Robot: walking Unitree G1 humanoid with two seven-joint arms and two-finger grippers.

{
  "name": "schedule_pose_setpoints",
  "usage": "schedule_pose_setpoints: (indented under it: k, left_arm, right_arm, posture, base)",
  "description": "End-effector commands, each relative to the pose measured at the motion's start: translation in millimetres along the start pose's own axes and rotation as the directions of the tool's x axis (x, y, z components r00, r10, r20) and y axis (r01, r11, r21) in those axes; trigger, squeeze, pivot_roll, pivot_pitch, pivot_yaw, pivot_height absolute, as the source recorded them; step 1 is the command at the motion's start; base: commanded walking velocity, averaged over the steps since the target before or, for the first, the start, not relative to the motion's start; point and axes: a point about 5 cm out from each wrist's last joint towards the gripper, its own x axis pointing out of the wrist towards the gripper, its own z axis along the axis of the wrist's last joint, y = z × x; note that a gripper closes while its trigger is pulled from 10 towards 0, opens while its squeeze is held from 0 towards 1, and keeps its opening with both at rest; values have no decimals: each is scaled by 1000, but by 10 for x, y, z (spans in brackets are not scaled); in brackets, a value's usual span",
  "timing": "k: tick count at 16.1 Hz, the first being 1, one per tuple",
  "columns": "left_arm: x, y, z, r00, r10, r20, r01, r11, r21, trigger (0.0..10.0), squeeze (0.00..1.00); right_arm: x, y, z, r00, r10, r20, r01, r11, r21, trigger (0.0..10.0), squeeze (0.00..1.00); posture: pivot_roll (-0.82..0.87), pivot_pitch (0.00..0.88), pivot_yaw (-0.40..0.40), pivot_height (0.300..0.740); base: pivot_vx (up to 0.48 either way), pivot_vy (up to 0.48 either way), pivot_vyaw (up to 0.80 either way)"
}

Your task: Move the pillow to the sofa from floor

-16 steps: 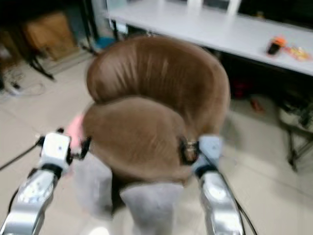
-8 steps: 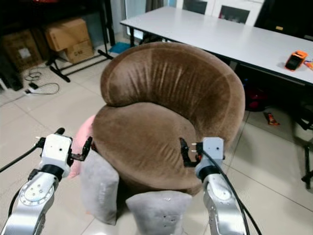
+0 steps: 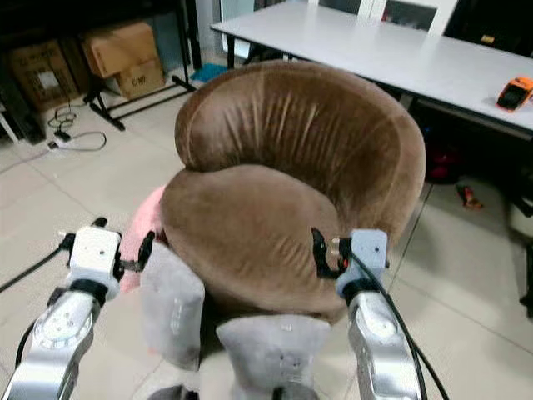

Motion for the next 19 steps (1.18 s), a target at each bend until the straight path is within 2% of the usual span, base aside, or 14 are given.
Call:
schedule_pose_setpoints:
  k: [1, 4, 5, 6, 7, 8, 9, 12, 13, 14, 15, 19]
  left_arm:
    - [4, 15, -12, 1000, 3, -6, -3, 1000, -25, 10000, 1000]
    - [14, 14, 1, 1000, 14, 2, -14, 1000, -1, 10000, 1000]
    - [15, 15, 8, 1000, 20, 10, -20, 1000, 14, 353, 1000]
    - [11, 11, 7, 1000, 22, 13, -22, 1000, 18, 0, 537]
    - [11, 6, 4, 1000, 18, 13, -18, 1000, 14, 0, 537]
    - [13, 7, -1, 1000, 25, 11, -25, 999, 27, 8196, 0]
    - [18, 4, -6, 1000, 23, 5, -24, 999, 40, 10000, 0]
    - [22, -17, -17, 1000, 12, 4, -12, 999, 42, 10000, 0]
    - [22, -21, -16, 1000, 9, 7, -10, 999, 38, 5333, 0]
    - [22, -20, -16, 1000, 12, 7, -12, 999, 39, 1176, 0]
    - [16, -22, -17, 1000, 15, 9, -16, 999, 40, 0, 0]
    - [11, -13, -27, 999, 34, 4, -34, 998, 48, 0, 0]
  right_arm:
    - [-1, -29, 36, 1000, -12, 21, 12, 1000, 26, 10000, 1000]
    - [13, -41, 50, 1000, -22, 20, 22, 1000, -1, 10000, 1000]
    - [18, -39, 60, 999, -18, 28, 19, 1000, -5, 4941, 494]
    - [18, -34, 66, 999, -11, 34, 11, 1000, 5, 0, 0]
    - [19, -32, 68, 999, -9, 36, 8, 1000, 8, 0, 0]
    - [21, -26, 66, 1000, -4, 31, 4, 1000, 8, 10000, 0]
    - [24, -21, 66, 1000, -1, 28, 1, 1000, 8, 10000, 0]
    - [38, -17, 62, 1000, 1, 22, -1, 1000, 5, 10000, 0]
    - [41, -18, 57, 1000, 0, 18, 0, 1000, 2, 10000, 0]
    - [41, -17, 56, 1000, 0, 18, 0, 1000, 2, 10000, 0]
    - [40, -8, 62, 1000, 8, 29, -9, 1000, 13, 0, 0]
    - [38, -8, 63, 1000, 5, 30, -5, 1000, 13, 0, 0]
  posture:
    - [31, 3, -24, 641]
    - [30, 1, -27, 624]
    - [30, 0, -28, 624]
    - [30, 0, -28, 624]
    - [30, 0, -28, 624]
    - [30, 0, -28, 624]
    - [30, 0, -30, 624]
    - [32, 0, -31, 624]
    - [32, 0, -32, 624]
    - [32, 0, -32, 624]
    - [32, 1, -31, 624]
    - [31, 2, -30, 624]
  base:
    - [0, 0, 0]
    - [0, 0, 0]
    - [0, 0, 0]
    - [0, 0, 0]
    - [0, 0, 0]
    - [0, 0, 0]
    - [0, 0, 0]
    - [0, 0, 0]
    - [0, 0, 0]
    - [0, 0, 0]
    - [0, 0, 0]
    - [0, 0, 0]
